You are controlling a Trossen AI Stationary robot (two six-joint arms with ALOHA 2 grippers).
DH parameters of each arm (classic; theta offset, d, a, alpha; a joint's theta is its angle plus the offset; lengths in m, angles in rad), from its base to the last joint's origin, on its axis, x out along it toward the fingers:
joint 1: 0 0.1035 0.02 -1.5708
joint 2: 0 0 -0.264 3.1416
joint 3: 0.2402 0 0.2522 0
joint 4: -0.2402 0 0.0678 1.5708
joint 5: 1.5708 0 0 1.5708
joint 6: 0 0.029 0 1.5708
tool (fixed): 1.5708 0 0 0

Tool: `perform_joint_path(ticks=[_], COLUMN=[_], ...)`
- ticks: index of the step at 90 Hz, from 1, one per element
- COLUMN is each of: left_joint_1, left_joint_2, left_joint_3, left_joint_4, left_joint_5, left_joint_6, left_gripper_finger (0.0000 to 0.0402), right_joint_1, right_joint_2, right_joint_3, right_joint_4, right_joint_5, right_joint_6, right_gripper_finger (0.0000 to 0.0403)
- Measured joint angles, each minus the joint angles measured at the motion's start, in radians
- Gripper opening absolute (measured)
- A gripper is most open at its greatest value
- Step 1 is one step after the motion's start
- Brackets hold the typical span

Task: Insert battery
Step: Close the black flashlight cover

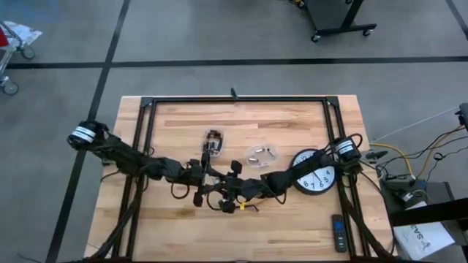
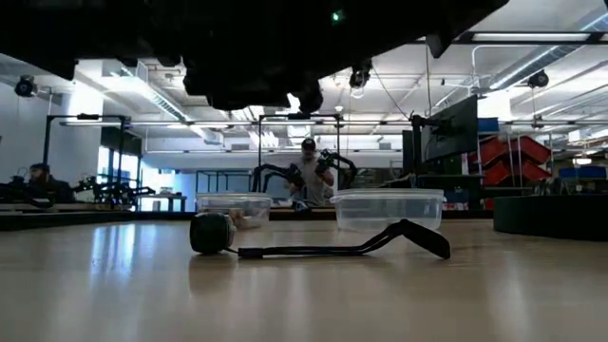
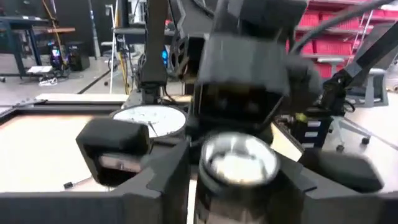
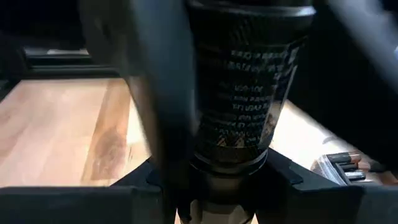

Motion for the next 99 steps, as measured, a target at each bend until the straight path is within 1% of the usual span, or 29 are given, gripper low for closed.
perform_joint_path(ticks=[10, 19, 27, 35, 41, 68, 78, 99], left_joint_1=[-0.001, -0.001, -0.001, -0.001, -0.001, -0.005, -0.011, -0.018], left_joint_2=[-0.004, -0.016, -0.021, -0.021, -0.021, -0.03, -0.047, -0.064], left_joint_3=[0.0, 0.0, 0.0, 0.0, -0.001, -0.004, -0.015, -0.022], left_joint_4=[-0.006, -0.018, -0.033, -0.048, -0.049, -0.05, -0.049, -0.05], left_joint_5=[0.004, 0.004, -0.002, -0.034, -0.045, -0.044, -0.046, -0.047], left_joint_6=[0.025, 0.049, 0.053, 0.053, 0.06, 0.07, 0.071, 0.071], left_gripper_finger=[0.01, 0.0093, 0.0101, 0.0117, 0.0122, 0.0103, 0.0102, 0.0136], right_joint_1=[0.0, 0.0, 0.0, 0.0, 0.0, 0.0, -0.001, 0.0], right_joint_2=[-0.002, -0.003, -0.003, -0.004, -0.004, -0.005, -0.005, -0.006], right_joint_3=[-0.001, -0.001, -0.001, -0.001, -0.001, -0.001, 0.0, 0.0], right_joint_4=[-0.002, 0.003, 0.001, 0.002, 0.002, 0.003, 0.008, 0.021], right_joint_5=[-0.001, 0.001, 0.002, 0.025, 0.028, 0.049, 0.048, 0.055], right_joint_6=[-0.002, 0.001, 0.001, 0.001, 0.008, 0.017, 0.02, 0.029], right_gripper_finger=[0.0122, 0.0122, 0.0122, 0.0122, 0.0122, 0.0122, 0.0122, 0.0122])
